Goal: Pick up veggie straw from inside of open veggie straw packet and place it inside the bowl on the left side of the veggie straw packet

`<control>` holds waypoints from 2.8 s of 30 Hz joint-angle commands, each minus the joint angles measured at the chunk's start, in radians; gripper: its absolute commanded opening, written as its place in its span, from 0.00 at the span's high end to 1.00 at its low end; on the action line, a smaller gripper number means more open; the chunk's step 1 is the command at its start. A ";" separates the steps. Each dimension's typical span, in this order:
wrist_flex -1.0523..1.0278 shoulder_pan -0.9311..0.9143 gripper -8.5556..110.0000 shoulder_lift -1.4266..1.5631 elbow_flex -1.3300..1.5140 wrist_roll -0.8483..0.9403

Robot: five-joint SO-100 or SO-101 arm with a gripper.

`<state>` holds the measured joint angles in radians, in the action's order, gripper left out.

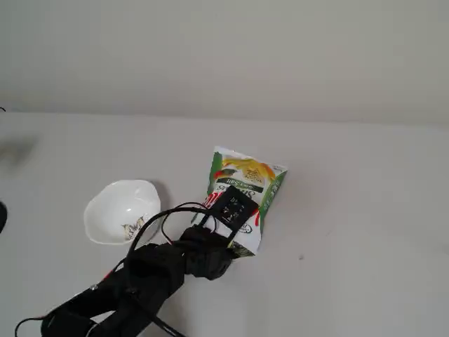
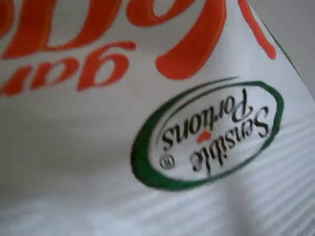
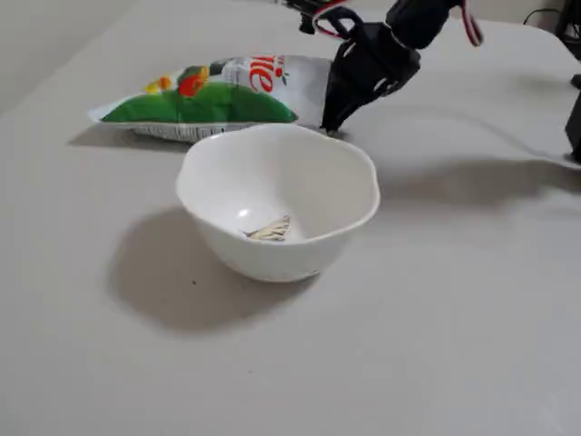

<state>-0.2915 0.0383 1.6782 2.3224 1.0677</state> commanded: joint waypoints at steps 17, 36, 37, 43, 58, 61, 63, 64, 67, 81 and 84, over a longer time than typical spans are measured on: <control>-1.003 0.110 0.93 0.666 -0.018 0.176; -0.750 0.577 0.93 0.563 -0.311 -0.238; -0.716 0.580 0.93 0.518 -0.334 -0.245; -0.578 0.592 0.93 0.238 -0.489 -0.272; -0.454 0.555 0.92 -0.104 -0.623 -0.305; -0.482 0.555 0.84 -0.092 -0.623 -0.307; -0.508 0.554 0.77 -0.083 -0.623 -0.307; -0.522 0.554 0.73 -0.075 -0.623 -0.307; -0.574 0.555 0.66 -0.054 -0.623 -0.302; -0.834 0.440 0.93 0.463 -0.609 -0.884; -0.914 0.413 0.93 0.652 -0.606 -0.945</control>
<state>-1.1305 0.5047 2.0433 1.7687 0.2654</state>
